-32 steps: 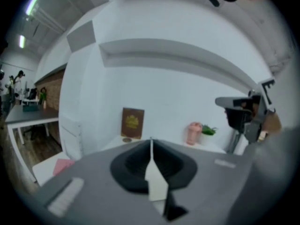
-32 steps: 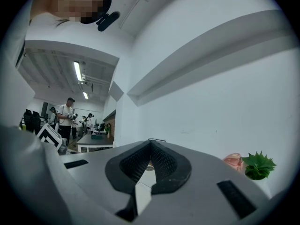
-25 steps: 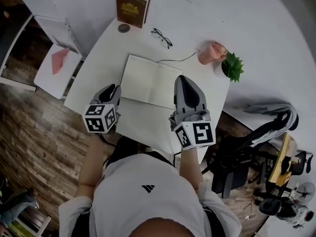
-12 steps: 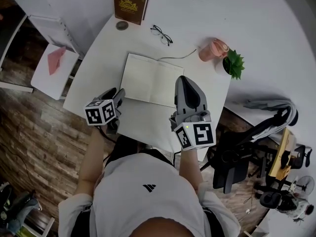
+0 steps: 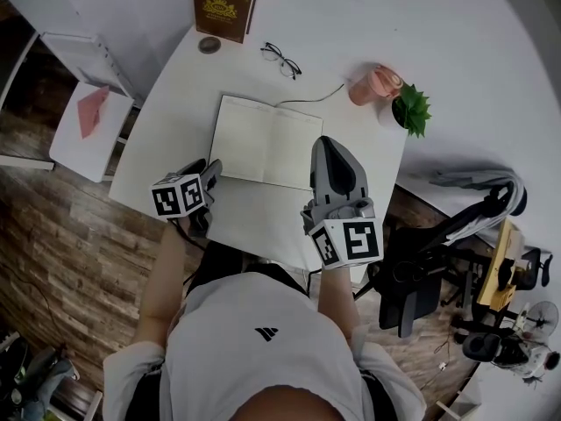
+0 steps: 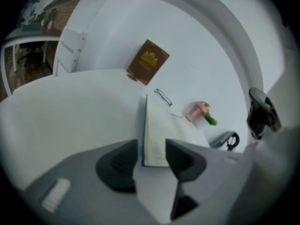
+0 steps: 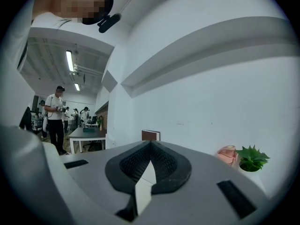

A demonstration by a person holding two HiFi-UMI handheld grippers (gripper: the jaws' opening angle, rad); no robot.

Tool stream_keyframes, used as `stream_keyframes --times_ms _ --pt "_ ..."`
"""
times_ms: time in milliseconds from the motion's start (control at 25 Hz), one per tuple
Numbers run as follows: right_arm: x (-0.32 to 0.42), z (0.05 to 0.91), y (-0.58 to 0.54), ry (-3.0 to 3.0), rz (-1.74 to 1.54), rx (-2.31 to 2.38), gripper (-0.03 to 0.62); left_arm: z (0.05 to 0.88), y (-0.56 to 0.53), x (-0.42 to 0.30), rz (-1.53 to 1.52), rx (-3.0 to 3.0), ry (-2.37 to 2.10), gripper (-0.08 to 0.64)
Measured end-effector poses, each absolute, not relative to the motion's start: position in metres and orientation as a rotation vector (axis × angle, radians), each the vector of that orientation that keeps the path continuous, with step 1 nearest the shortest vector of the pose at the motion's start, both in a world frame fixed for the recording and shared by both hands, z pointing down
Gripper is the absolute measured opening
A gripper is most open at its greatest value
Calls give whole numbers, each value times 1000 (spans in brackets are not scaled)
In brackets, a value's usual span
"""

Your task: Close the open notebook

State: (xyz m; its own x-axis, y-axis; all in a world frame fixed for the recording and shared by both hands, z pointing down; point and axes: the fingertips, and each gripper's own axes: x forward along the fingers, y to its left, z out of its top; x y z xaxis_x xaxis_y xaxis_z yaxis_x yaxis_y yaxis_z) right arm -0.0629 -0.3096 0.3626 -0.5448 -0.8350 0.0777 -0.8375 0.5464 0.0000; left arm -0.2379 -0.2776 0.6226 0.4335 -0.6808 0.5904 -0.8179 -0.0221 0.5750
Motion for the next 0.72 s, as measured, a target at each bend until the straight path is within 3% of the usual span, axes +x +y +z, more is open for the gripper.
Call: stream_keyframes --times_ms 280,720 --pt "-60 362 -311 -2683 53 1485 -11 628 -278 -231 187 1751 -1239 176" --pt "-48 358 -311 -2685 44 1511 -11 581 -276 -223 184 1930 -1266 51"
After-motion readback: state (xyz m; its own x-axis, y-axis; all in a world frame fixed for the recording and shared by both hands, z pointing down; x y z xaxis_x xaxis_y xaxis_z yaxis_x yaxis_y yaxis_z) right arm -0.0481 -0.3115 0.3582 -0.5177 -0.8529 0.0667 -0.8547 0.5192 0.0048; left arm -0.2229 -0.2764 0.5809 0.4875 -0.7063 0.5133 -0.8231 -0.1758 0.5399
